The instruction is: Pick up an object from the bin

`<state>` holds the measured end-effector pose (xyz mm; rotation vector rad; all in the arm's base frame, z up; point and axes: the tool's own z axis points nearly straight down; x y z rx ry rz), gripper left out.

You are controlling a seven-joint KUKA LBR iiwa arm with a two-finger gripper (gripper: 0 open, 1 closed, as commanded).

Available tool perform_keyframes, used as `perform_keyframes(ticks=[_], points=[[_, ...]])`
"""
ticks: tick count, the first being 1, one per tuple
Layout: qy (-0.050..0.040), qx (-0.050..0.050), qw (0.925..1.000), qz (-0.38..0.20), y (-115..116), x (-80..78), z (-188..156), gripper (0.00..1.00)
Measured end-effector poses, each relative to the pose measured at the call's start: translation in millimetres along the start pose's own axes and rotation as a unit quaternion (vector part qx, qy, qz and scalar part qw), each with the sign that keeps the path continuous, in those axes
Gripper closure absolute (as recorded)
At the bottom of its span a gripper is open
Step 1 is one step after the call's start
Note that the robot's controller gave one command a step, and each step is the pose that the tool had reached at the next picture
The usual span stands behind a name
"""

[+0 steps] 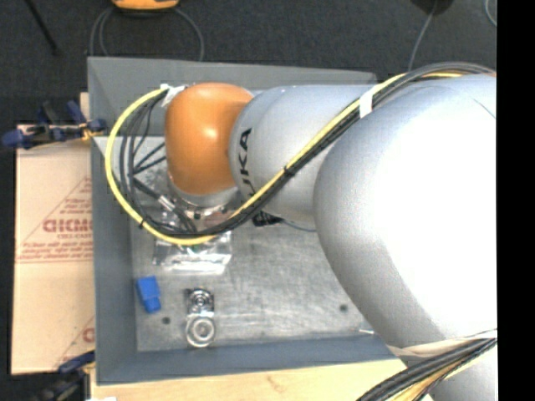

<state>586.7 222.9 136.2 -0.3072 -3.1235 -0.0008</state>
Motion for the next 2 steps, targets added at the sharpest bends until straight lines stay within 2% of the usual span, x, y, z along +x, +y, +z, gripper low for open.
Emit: perform_keyframes(ticks=[1,2], points=[[-0.0019,-0.001,1.0,0.0,0,-1.0,-3,0.0],[-0.0028,0.001,0.9968,-0.08,-50,-68.3,47,0.0]])
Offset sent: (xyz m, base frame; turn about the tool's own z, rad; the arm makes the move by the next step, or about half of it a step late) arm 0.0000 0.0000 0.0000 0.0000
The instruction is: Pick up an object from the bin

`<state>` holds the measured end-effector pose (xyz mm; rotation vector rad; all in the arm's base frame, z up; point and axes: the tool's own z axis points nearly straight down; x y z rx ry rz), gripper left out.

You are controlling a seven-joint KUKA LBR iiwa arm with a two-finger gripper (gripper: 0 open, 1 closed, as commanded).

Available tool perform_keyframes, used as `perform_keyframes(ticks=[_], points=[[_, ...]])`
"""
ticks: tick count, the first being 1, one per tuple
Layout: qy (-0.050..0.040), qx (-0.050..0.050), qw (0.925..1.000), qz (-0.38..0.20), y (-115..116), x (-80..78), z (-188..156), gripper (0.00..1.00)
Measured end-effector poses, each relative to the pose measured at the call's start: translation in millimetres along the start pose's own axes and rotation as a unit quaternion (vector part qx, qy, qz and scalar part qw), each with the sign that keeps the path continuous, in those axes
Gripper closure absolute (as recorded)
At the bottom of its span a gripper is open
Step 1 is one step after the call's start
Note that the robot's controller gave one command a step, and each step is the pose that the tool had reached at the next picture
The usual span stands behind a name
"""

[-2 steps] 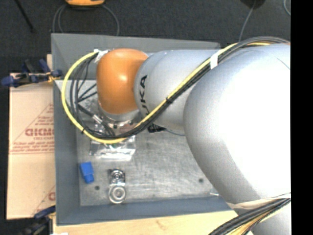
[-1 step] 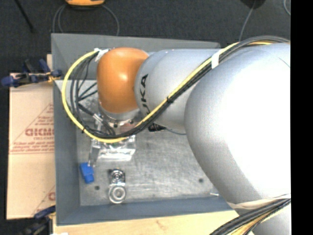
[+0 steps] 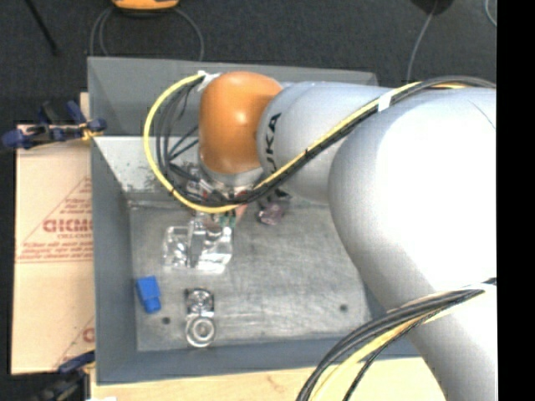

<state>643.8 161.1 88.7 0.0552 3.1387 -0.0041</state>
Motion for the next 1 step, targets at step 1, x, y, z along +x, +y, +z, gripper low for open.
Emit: perform_keyframes(ticks=[1], points=[[0.0,-0.001,0.9987,-0.051,-20.9,9.6,10.3,0.0]])
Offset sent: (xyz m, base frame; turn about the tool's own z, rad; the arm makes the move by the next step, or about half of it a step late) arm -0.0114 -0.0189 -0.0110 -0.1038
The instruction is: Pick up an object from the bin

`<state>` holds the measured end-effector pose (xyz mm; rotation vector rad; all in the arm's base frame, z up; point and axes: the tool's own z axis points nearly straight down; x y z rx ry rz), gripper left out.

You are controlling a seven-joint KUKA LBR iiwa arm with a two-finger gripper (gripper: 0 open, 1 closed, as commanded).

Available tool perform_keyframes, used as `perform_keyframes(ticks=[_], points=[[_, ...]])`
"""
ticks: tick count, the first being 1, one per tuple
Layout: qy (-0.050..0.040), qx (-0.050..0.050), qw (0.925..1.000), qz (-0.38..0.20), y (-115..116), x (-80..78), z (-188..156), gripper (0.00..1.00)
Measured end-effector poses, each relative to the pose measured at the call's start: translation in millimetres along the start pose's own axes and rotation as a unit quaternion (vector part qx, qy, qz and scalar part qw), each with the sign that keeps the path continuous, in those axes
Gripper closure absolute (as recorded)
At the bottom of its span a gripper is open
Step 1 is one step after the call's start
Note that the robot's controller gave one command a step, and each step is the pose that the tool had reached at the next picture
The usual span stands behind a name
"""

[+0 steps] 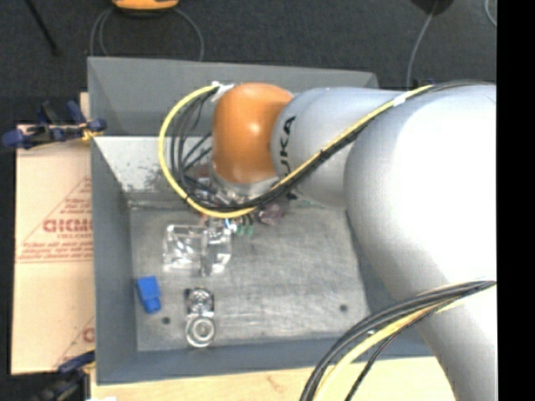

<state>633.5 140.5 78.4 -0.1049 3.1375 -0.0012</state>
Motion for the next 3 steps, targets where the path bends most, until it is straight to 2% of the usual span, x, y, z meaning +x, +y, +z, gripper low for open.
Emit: perform_keyframes(ticks=[1,2,3], points=[[-0.0065,0.0,0.9999,-0.013,16,12.2,3,0.0],[-0.0093,-0.002,0.9999,-0.012,17,10.4,2,1.0],[-0.004,0.0,0.9995,-0.032,31,19.5,-143,1.0]])
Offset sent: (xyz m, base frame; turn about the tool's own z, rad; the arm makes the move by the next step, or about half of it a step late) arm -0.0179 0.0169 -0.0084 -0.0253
